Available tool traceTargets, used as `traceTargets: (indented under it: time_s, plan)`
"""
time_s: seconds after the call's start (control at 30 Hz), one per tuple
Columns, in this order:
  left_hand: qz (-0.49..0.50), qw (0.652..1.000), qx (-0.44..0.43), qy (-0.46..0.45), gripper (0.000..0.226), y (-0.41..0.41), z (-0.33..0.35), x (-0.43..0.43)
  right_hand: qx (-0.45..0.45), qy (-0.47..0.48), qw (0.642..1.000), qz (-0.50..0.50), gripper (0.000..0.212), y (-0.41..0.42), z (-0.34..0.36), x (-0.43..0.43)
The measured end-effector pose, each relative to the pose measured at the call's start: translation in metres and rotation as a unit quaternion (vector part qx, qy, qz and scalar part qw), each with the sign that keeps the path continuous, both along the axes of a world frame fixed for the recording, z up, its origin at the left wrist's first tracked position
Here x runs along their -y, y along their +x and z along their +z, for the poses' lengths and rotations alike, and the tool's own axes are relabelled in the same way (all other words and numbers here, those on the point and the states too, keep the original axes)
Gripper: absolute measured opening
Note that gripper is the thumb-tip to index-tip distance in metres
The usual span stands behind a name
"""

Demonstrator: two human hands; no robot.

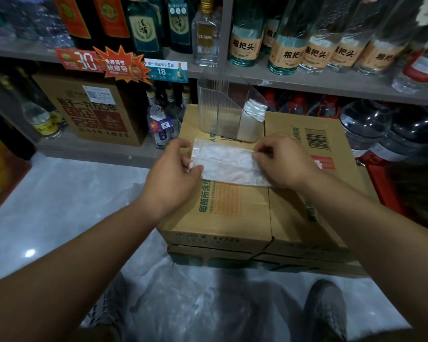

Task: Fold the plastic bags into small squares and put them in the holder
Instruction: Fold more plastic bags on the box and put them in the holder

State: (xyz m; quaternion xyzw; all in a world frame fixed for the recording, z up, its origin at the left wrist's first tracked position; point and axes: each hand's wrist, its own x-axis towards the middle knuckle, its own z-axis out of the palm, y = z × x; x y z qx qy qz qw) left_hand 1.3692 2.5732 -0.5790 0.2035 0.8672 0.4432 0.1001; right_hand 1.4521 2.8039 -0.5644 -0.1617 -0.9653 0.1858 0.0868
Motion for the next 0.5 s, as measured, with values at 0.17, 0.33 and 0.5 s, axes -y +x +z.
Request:
traceTargets:
  time_s: [0.17,0.33,0.5]
  plan:
    - [-0.001,0.999,-0.012,0.029,0.06,0.009,0.007,0.002,-0.021,-0.041,0.999,0.001,0.017,0.002,-0.008,-0.001]
    - [-0.023,0.966,-0.249,-0.064,0.059,0.015,0.014,0.007,-0.021,-0.081,0.996,0.026,0.011,0.011,-0.007,0.005]
    - [-0.211,0.915,-0.291,-0.184,0.06,0.016,0.005,0.009,-0.011,-0.093,0.993,0.068,0.011,0.02,-0.009,0.011]
